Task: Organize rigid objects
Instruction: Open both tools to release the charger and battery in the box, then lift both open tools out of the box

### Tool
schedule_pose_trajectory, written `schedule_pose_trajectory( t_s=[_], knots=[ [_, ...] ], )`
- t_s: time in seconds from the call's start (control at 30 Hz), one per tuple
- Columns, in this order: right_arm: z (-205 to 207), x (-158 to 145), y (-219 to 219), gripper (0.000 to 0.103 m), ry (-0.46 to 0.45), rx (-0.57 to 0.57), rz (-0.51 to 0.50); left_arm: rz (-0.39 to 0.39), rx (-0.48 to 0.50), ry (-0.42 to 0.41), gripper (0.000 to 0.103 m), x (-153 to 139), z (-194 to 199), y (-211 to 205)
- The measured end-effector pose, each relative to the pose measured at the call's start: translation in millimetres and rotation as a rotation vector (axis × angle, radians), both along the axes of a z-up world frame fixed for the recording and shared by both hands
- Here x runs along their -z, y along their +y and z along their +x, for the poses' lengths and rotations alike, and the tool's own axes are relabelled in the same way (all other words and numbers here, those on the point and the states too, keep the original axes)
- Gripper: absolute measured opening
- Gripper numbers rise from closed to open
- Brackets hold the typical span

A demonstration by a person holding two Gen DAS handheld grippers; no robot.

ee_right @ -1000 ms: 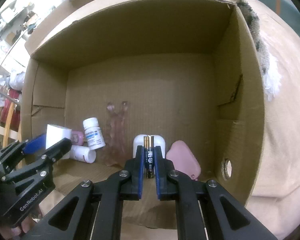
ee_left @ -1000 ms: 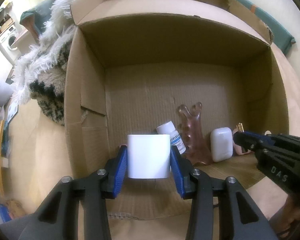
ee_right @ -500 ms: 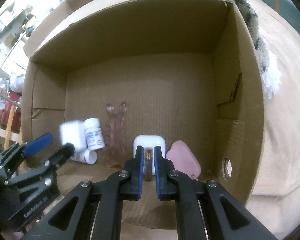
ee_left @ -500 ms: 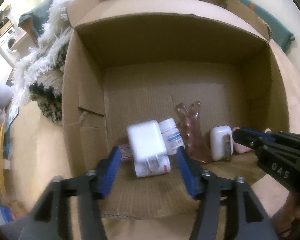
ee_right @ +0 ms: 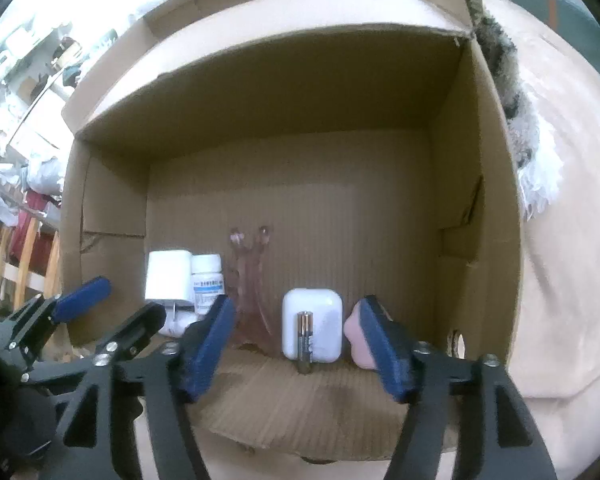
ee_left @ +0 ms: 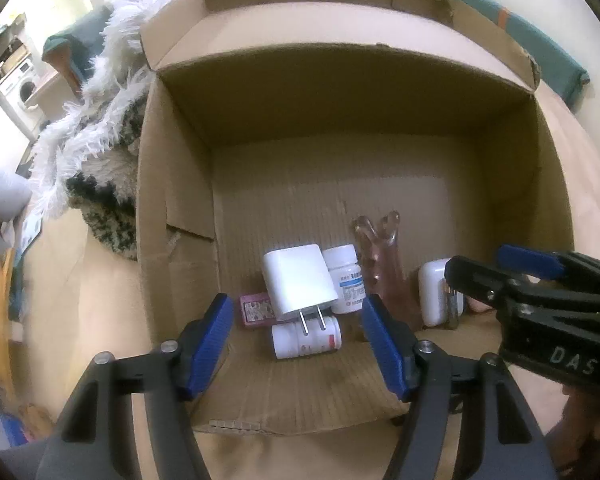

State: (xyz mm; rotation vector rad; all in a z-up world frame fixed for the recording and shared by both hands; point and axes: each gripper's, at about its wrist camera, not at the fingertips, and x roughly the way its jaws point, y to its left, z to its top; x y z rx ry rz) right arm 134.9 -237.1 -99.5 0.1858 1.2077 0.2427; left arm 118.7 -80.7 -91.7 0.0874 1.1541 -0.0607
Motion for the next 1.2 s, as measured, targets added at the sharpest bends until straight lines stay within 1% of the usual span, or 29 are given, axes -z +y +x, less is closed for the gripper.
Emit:
schedule_pose_trajectory(
  t_s=[0.17, 0.37, 0.47, 0.7, 0.83, 0.9, 1.1, 1.2],
  knots=[
    [-2, -11, -2, 0.083, -0.038, -0.002, 0.015, 0.004, 0.0, -0.014, 0.064, -5, -1, 3],
    [-7, -19, -5, 0.083, -0.056, 0.016, 0.026, 0.001, -0.009, -0.024, 0.064, -11, -5, 4],
    [-8, -18, -5, 0.083, -0.057, 0.026, 0.021, -0.007, -0.019, -0.037, 0.064, -19, -7, 9],
    [-18, -26, -12, 0.083, -0.067, 0.05, 0.038, -0.021, -0.04, -0.069, 0.064, -33, -15, 21],
    [-29, -31, -16, 0.083, -0.081, 0.066, 0.036, -0.082, -0.066, -0.052, 0.064, -34, -26, 31],
    [-34, -32, -19, 0.083, -0.084, 0.078, 0.039, -0.093, -0.063, -0.048, 0.064, -34, -34, 32],
    [-56, -31, -29, 0.083, -0.07, 0.132, 0.088, -0.094, -0.039, -0.06, 0.065, -34, -58, 36],
    [-68, -30, -28, 0.083, -0.067, 0.135, 0.096, -0.073, -0.062, -0.059, 0.07, -33, -66, 43]
  ],
)
